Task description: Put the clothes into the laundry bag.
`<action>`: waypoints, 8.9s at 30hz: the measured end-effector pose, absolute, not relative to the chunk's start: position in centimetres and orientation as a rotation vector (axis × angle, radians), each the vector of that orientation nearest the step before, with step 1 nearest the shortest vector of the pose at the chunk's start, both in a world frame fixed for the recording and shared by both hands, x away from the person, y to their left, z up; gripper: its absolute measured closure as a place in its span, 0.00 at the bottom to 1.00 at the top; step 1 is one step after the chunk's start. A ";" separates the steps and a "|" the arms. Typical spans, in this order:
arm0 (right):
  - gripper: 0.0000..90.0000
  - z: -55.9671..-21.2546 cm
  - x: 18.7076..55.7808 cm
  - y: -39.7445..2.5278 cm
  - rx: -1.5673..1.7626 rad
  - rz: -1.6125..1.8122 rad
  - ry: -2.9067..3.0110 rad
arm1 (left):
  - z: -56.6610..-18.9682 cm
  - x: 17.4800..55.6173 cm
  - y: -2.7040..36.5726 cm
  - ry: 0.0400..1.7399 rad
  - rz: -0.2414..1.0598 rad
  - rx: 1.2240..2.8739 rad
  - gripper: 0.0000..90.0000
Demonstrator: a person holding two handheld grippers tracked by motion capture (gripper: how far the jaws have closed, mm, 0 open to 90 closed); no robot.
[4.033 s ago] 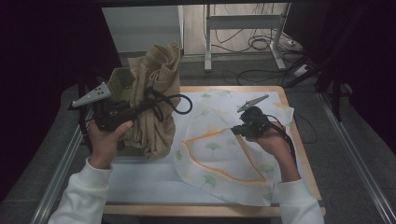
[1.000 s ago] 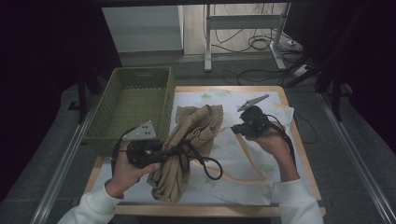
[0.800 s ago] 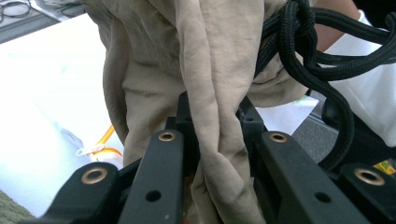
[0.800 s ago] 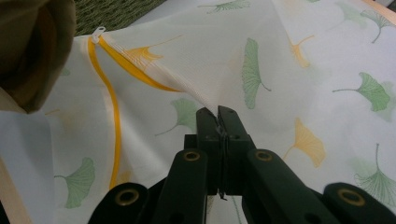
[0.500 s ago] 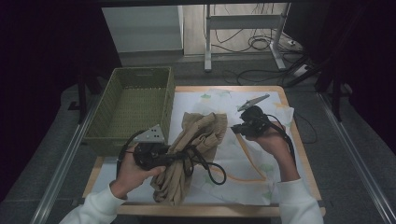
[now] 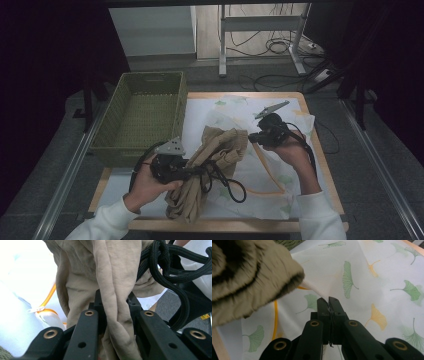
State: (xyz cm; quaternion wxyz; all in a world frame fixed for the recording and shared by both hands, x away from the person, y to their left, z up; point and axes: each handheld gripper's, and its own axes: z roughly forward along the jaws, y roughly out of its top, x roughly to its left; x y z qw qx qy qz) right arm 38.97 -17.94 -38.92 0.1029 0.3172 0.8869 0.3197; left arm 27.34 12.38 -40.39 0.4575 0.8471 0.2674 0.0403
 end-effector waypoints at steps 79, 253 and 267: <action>0.97 -37.4 38.2 -18.7 0.926 1.054 2.559 | -44.9 32.6 4.4 0.737 0.002 2.310 0.85; 0.97 -37.9 38.5 -19.2 0.957 1.042 2.575 | -48.7 25.8 8.7 0.708 -0.026 2.290 1.00; 0.97 -38.1 38.4 -19.3 0.964 1.035 2.574 | -50.5 25.7 6.7 0.636 -0.132 2.336 1.00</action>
